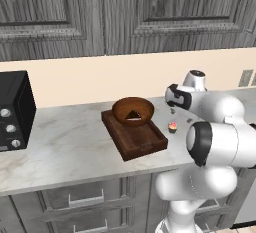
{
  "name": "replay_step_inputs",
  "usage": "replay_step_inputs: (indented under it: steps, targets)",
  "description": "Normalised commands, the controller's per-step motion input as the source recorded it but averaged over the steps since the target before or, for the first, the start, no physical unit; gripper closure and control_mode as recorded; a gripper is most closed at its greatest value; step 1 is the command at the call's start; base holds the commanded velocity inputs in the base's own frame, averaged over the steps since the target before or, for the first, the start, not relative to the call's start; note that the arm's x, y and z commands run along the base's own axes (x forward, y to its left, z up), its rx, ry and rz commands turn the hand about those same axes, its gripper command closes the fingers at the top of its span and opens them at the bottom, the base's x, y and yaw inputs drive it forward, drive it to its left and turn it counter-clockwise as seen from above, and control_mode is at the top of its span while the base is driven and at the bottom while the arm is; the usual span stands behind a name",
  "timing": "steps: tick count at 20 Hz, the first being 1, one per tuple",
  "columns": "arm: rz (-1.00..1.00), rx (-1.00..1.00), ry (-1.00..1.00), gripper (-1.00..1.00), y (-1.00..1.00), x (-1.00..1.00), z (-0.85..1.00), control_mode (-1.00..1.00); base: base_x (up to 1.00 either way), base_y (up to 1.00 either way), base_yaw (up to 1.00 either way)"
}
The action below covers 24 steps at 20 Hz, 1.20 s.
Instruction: Place the bowl with cake and the cupcake onto the tray.
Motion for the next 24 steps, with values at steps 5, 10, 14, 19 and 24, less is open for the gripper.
replay_step_inputs:
  steps: [5,10,14,19,24]
  targets:
    - [0.0,0.0,0.0,-1.0,0.0,0.16,-0.09,-1.0,0.0,0.0,0.0]
    - [0.0,0.0,0.01,-1.0,0.0,0.15,-0.08,-1.0,0.0,0.0,0.0]
    - [0.0,0.0,0.0,-1.0,0.0,0.05,-0.25,-1.0,0.0,0.0,0.0]
    - [0.0,0.0,0.0,-1.0,0.0,0.0,-0.3,-1.0,0.0,0.0,0.0]
    - [0.0,0.0,0.0,-1.0,0.0,0.04,-0.22,-1.0,0.0,0.0,0.0]
